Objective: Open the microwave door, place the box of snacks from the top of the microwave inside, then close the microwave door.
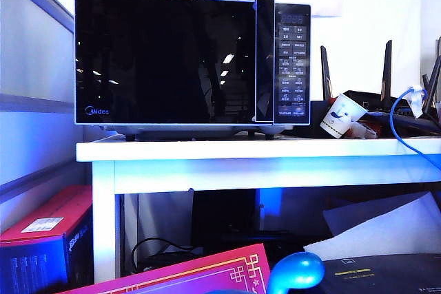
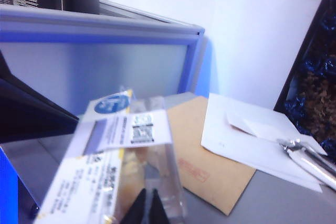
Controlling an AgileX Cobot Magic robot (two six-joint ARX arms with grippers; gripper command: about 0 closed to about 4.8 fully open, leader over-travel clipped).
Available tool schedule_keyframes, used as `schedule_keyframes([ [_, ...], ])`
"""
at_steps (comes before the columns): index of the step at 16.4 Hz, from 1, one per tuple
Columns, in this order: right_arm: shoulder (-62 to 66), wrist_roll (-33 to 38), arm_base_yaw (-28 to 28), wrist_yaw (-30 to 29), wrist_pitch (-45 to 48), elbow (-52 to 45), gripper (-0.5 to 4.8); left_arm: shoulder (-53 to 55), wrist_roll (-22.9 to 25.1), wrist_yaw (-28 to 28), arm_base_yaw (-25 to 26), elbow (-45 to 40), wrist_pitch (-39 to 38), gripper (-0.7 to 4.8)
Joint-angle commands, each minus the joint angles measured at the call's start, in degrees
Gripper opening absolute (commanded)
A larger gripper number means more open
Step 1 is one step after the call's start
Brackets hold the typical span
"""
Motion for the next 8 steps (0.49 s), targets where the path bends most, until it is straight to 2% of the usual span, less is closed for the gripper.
schedule_keyframes([
  [1, -0.7, 0.3, 0.1, 0.3, 0.8, 0.3, -0.05, -0.3, 0.0, 0.4, 0.0, 0.3, 0.8, -0.06],
  [4, -0.7, 0.3, 0.1, 7.7, 0.7, 0.8, -0.05, -0.3, -0.5, 1.4, -0.1, 0.3, 0.4, -0.06],
  [7, -0.7, 0.3, 0.1, 7.8, -1.6, 0.8, -0.05, -0.3, -0.4, 1.8, -0.8, 0.3, 0.3, -0.06],
  [8, -0.6, 0.3, 0.1, 5.6, -3.0, 0.8, -0.05, -0.3, -0.4, 1.8, -1.7, 0.3, 0.3, -0.06],
])
